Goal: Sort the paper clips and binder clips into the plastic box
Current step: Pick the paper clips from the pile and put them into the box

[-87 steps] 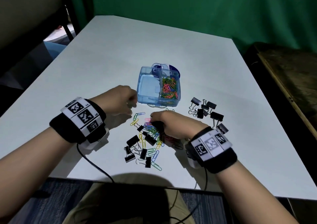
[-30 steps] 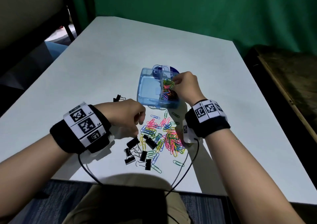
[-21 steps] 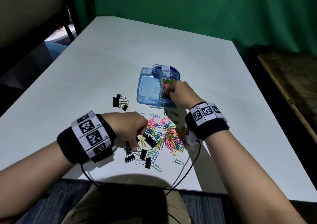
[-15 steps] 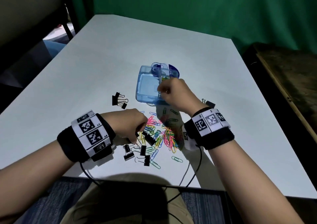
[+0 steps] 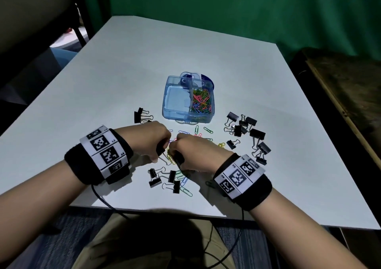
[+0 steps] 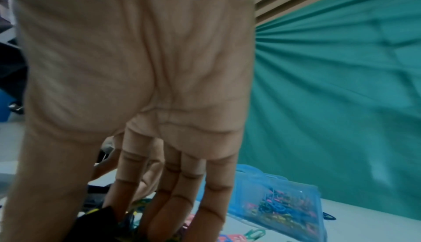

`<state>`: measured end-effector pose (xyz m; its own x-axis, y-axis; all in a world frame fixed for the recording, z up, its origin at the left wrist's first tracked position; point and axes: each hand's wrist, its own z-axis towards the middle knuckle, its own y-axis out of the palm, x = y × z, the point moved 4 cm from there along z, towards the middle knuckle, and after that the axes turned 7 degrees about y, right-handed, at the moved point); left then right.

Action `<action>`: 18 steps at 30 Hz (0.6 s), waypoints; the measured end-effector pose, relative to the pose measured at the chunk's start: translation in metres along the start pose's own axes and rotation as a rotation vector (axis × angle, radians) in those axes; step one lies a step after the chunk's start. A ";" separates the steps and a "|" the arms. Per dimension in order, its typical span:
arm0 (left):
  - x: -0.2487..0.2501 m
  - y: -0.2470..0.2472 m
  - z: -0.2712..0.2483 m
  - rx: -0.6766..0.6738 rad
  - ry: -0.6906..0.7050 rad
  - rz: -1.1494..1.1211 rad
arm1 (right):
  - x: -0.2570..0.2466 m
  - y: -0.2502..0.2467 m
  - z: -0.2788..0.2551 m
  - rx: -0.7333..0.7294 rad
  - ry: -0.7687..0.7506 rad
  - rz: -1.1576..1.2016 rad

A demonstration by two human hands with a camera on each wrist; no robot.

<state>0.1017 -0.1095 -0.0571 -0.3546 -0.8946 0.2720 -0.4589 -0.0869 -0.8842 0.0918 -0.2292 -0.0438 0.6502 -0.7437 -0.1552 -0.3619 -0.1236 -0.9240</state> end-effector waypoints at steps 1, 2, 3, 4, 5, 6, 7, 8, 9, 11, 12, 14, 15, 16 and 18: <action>-0.001 0.000 0.000 0.012 -0.001 -0.006 | 0.001 -0.001 0.001 0.004 -0.001 0.027; -0.003 0.000 0.000 0.028 -0.003 -0.018 | 0.003 -0.002 0.001 0.007 0.003 0.079; -0.004 -0.001 0.000 0.044 -0.003 -0.032 | 0.006 -0.004 0.000 0.010 0.013 0.158; -0.005 -0.002 0.000 0.058 -0.002 -0.046 | 0.010 -0.008 -0.001 0.020 0.025 0.259; -0.006 -0.002 0.000 0.067 0.000 -0.062 | 0.016 -0.013 -0.003 0.038 0.042 0.373; -0.008 -0.003 0.000 0.068 0.001 -0.091 | 0.022 -0.018 -0.005 0.059 0.058 0.494; -0.010 -0.003 0.000 0.064 0.005 -0.142 | 0.028 -0.025 -0.009 0.085 0.073 0.613; -0.011 -0.005 -0.001 0.060 0.014 -0.201 | 0.035 -0.030 -0.012 0.116 0.094 0.718; -0.010 -0.008 -0.003 0.062 0.030 -0.246 | 0.045 -0.035 -0.015 0.156 0.127 0.802; -0.010 -0.018 -0.006 0.088 0.052 -0.297 | 0.067 -0.040 -0.016 0.234 0.230 0.869; -0.011 -0.024 -0.008 0.123 0.046 -0.317 | 0.079 -0.041 -0.016 0.276 0.289 0.836; -0.020 -0.036 -0.011 0.229 -0.013 -0.309 | 0.104 -0.039 -0.015 0.349 0.421 0.650; -0.027 -0.041 -0.012 0.282 -0.064 -0.279 | 0.114 -0.038 -0.014 0.369 0.482 0.548; -0.035 -0.043 -0.012 0.324 -0.124 -0.240 | 0.124 -0.036 -0.014 0.375 0.531 0.462; -0.049 -0.044 -0.013 0.352 -0.239 -0.159 | 0.133 -0.030 -0.012 0.342 0.591 0.336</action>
<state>0.1281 -0.0565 -0.0268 -0.0853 -0.9307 0.3558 -0.1723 -0.3380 -0.9253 0.1810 -0.3319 -0.0326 0.0406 -0.9455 -0.3231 -0.1873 0.3104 -0.9320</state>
